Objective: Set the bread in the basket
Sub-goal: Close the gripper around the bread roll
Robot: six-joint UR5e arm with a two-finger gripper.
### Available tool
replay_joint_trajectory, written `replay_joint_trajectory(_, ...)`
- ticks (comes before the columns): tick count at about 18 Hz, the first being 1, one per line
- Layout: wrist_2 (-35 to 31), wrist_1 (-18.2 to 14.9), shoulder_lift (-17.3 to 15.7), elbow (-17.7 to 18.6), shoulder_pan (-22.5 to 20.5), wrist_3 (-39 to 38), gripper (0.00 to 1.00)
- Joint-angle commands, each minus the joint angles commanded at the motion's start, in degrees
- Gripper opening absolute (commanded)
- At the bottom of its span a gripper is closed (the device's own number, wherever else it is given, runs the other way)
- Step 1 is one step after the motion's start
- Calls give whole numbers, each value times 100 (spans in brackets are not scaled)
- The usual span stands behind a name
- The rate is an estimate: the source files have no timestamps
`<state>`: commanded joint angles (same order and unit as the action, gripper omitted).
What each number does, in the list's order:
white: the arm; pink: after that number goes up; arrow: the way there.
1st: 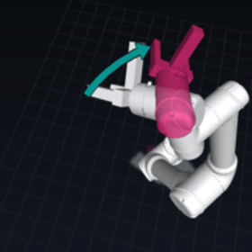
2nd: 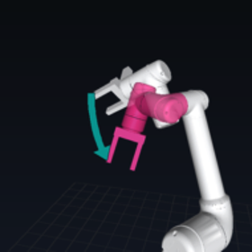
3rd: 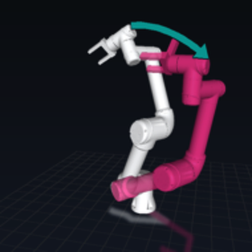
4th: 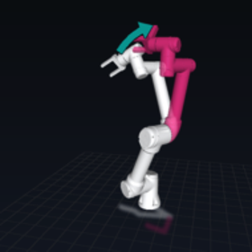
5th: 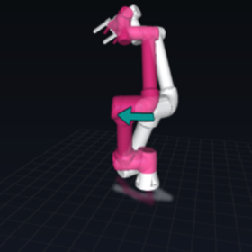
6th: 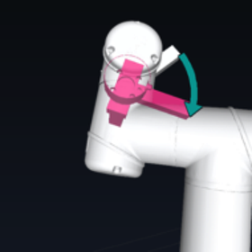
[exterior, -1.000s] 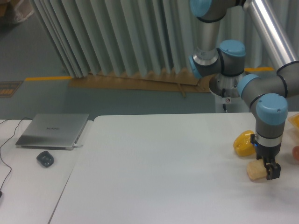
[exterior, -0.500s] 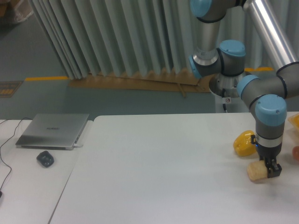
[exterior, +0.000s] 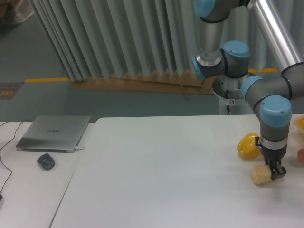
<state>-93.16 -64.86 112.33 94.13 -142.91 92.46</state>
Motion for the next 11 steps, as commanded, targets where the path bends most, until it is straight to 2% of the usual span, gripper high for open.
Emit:
replay_joint_trajectory(4,9,0,0,-18,-9,-18,37)
replay_joint_trajectory(7,9,0,0,-18,-18,0,36)
replay_joint_trajectory(8,9,0,0,-18,-18,-35,27)
replay_joint_trajectory(9,9,0,0,-18,-18,-53,25)
replay_joint_trajectory(11,0,0,0,-18,-18,-44,25)
